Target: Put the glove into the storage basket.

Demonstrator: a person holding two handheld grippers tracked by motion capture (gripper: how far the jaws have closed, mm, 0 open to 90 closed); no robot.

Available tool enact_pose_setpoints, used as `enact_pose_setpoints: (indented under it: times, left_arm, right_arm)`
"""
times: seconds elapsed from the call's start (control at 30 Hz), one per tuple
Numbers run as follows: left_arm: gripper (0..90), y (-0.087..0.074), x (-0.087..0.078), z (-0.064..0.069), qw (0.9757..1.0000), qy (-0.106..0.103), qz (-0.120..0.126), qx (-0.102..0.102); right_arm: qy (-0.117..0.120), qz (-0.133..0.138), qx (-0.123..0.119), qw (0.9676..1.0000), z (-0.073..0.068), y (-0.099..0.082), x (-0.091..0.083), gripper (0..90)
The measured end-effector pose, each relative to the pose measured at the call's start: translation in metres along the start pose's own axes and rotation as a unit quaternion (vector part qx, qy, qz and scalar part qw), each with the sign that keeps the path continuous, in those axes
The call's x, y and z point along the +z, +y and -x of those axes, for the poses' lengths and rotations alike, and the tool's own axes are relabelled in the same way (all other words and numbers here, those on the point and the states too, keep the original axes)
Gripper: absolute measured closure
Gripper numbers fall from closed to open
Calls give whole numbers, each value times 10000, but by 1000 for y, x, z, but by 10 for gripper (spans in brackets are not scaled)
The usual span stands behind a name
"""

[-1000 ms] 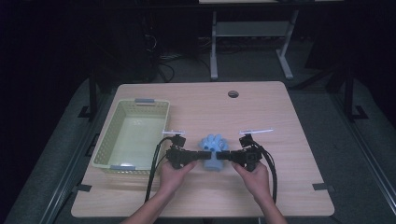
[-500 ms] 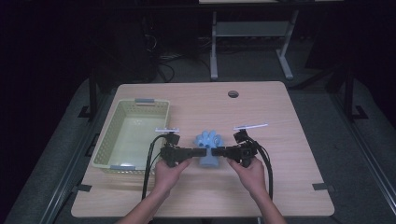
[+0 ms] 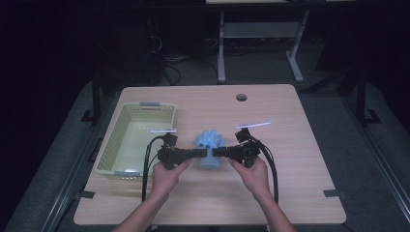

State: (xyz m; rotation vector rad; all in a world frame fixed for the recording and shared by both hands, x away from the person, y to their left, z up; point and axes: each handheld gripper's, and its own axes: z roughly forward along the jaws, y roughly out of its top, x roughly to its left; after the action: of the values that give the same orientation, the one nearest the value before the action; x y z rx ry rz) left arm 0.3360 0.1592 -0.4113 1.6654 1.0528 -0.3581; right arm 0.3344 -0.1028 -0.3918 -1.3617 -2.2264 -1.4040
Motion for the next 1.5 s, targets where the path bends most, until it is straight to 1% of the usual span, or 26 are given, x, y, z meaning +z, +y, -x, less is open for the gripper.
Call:
enact_pose_setpoints:
  times: [0.1, 0.2, 0.27, 0.33, 0.37, 0.43, 0.5, 0.53, 0.57, 0.63, 0.7, 0.73, 0.8, 0.83, 0.87, 0.9, 0.97, 1.1, 1.23, 1.43, 1.5]
  left_arm:
    - [800, 2, -6, -1, 10000, 8, 24, 6]
    - [800, 4, -10, -1, 10000, 36, 38, 28]
    - [800, 5, -13, -1, 9999, 55, 56, 105]
    - [800, 6, -16, -1, 9999, 72, 77, 60]
    - [801, 7, -17, -2, 9999, 89, 87, 108]
    - [800, 7, -20, -3, 9999, 94, 110, 64]
    - [801, 8, -24, -5, 9998, 107, 115, 82]
    - [801, 8, -25, -4, 9998, 118, 130, 30]
    - [801, 9, -27, -5, 9998, 120, 147, 70]
    - [800, 10, -32, -7, 9998, 116, 169, 72]
    - [800, 11, -35, -7, 9998, 130, 176, 24]
    - [800, 11, -36, -8, 9997, 136, 178, 39]
    - [800, 11, -41, -9, 9997, 146, 195, 45]
    - [800, 12, -42, -9, 9997, 147, 208, 48]
    - [800, 12, -44, -9, 9996, 156, 223, 20]
    - [800, 13, -45, -10, 9996, 150, 244, 42]
    - [801, 14, -48, -11, 9995, 138, 293, -55]
    - [801, 19, -52, -10, 9995, 176, 273, 48]
    - [801, 22, -57, -9, 9993, 197, 301, 95]
    - [802, 24, -68, -11, 9991, 214, 368, 72]
    - [802, 25, -72, -11, 9990, 232, 372, 74]
  right_arm:
    - [-2, -32, -82, 10000, -5, 4, 2, 805]
    - [19, -39, -116, 9999, -8, 9, 5, 804]
    - [16, -56, -135, 9999, -9, 11, 7, 805]
    - [46, -49, -137, 9999, -11, 13, 9, 805]
    - [48, -57, -162, 9998, -12, 14, 10, 804]
    - [38, -76, -168, 9998, -13, 16, 13, 804]
    - [62, -84, -195, 9998, -14, 18, 15, 804]
    - [78, -97, -204, 9997, -16, 20, 17, 804]
    - [74, -102, -186, 9997, -17, 21, 18, 804]
    - [88, -103, -242, 9996, -19, 24, 20, 804]
    - [111, -99, -265, 9995, -22, 26, 23, 804]
    - [119, -109, -243, 9996, -23, 27, 24, 804]
    - [136, -122, -292, 9994, -24, 28, 27, 804]
    - [154, -133, -238, 9995, -26, 29, 28, 804]
    - [165, -137, -273, 9994, -26, 31, 29, 804]
    - [170, -133, -283, 9994, -28, 32, 30, 804]
    - [156, -143, -305, 9993, -30, 35, 31, 804]
    - [189, -115, -360, 9991, -32, 39, 33, 804]
    - [278, -72, -304, 9991, -33, 43, 35, 804]
    - [284, -100, -386, 9988, -40, 50, 40, 804]
    - [329, -82, -408, 9986, -41, 51, 43, 804]
